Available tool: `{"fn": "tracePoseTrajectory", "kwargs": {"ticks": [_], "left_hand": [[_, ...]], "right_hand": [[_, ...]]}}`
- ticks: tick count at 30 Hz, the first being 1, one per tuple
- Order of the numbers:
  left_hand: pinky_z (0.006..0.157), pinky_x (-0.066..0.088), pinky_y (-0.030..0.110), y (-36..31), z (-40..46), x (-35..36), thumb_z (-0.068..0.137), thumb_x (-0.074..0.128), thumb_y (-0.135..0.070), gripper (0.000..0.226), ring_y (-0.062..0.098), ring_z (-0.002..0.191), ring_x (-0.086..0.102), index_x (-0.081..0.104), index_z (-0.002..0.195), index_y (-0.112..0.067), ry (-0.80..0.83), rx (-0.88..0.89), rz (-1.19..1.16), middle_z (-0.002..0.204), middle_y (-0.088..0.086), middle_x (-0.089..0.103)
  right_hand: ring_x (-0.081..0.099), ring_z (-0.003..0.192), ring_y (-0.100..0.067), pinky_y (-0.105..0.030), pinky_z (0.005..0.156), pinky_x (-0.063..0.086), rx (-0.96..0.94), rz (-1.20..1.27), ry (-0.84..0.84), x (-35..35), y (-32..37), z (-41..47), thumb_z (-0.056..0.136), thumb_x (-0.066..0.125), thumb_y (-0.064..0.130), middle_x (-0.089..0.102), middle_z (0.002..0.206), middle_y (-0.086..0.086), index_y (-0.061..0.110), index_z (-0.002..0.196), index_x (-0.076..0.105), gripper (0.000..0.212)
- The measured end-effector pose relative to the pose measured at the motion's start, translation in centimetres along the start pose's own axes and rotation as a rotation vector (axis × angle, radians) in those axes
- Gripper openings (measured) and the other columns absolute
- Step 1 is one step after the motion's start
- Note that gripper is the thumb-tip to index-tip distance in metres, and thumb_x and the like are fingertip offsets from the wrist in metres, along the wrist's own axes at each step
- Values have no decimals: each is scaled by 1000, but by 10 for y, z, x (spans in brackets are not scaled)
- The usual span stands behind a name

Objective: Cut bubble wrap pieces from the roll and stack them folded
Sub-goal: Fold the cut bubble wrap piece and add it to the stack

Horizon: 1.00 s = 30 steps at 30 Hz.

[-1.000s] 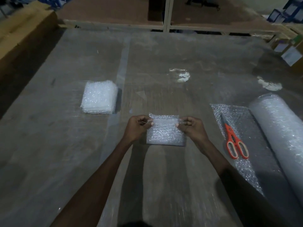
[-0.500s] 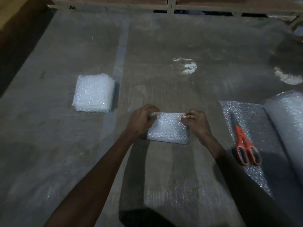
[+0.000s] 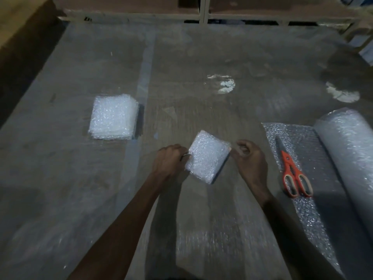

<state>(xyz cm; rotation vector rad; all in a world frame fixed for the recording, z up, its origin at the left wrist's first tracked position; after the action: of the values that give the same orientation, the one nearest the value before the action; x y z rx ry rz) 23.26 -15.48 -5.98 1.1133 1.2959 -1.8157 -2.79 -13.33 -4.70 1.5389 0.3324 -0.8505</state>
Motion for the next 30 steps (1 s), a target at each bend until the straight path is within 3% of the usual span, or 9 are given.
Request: {"fn": "tracePoseTrajectory", "kwargs": {"ticks": [5, 11, 13, 15, 17, 21, 23, 26, 30], "left_hand": [[66, 48, 38, -17, -29, 9, 88, 45, -41, 35, 25, 75, 62, 69, 82, -16, -28, -143, -55, 83, 1, 67], [69, 48, 36, -41, -47, 16, 94, 56, -38, 24, 24, 80, 65, 72, 89, -20, -70, -212, -45, 90, 1, 70], [70, 49, 37, -50, -54, 16, 95, 57, -37, 23, 25, 82, 65, 72, 89, -19, -75, -242, -45, 91, 2, 71], [71, 49, 36, -57, -60, 16, 95, 59, -36, 23, 26, 84, 65, 72, 91, -19, -65, -282, -39, 92, 3, 72], [71, 50, 36, -63, -65, 15, 95, 60, -38, 23, 26, 84, 67, 74, 92, -19, -63, -318, -42, 91, 3, 73], [62, 43, 29, -68, -75, 8, 90, 66, -49, 30, 18, 73, 66, 74, 85, -20, -152, -446, -117, 79, -2, 73], [65, 48, 26, -72, -76, -1, 83, 70, -57, 35, 7, 74, 67, 73, 86, -23, -257, -510, -304, 80, -9, 72], [84, 56, 23, -80, -71, -8, 78, 81, -49, 43, -4, 92, 68, 68, 110, -24, -265, -562, -819, 105, -12, 72], [98, 54, 41, -99, -63, -18, 84, 79, -36, 59, 25, 115, 67, 57, 134, -12, -34, -466, -1370, 128, 6, 68]], "right_hand": [[70, 95, -19, -41, 87, 56, 96, -13, 65, 1, -3, -17, 84, 69, 60, 74, 99, 12, 33, 100, 69, 31], [72, 82, -14, -37, 81, 59, 247, 90, 254, 14, 5, -12, 70, 77, 67, 75, 90, 13, 28, 89, 70, 44], [73, 77, -16, -36, 74, 61, 291, 180, 325, 18, 5, -9, 71, 84, 53, 77, 89, 6, 24, 87, 71, 36], [73, 79, -21, -30, 64, 61, 370, 414, 401, 19, 11, -11, 81, 84, 24, 77, 96, -6, 10, 100, 73, 26], [74, 88, -30, -37, 68, 61, 415, 611, 467, 17, 17, -15, 86, 77, 3, 75, 106, -19, -1, 110, 69, 25], [74, 95, -40, -54, 82, 61, 360, 729, 546, 7, 21, -20, 87, 75, 1, 75, 104, -22, 0, 105, 69, 20], [75, 92, -37, -49, 78, 62, 315, 765, 600, 0, 25, -21, 87, 75, 2, 76, 103, -20, 2, 107, 69, 21], [76, 86, -31, -38, 69, 59, 248, 826, 663, -13, 34, -21, 86, 75, 0, 77, 100, -17, 2, 108, 70, 23], [76, 87, -30, -37, 70, 60, 185, 877, 691, -31, 47, -20, 84, 77, 1, 78, 101, -16, 0, 111, 70, 27]]}}
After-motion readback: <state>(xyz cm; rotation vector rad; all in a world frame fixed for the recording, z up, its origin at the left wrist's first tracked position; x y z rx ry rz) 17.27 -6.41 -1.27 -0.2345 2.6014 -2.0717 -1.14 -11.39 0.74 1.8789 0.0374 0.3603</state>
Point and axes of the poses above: each hand's wrist, its own z-axis towards the middle knuckle, its own x-axis out of the palm, y = z × x, the point moved 3 cm from there along z, towards the middle knuckle
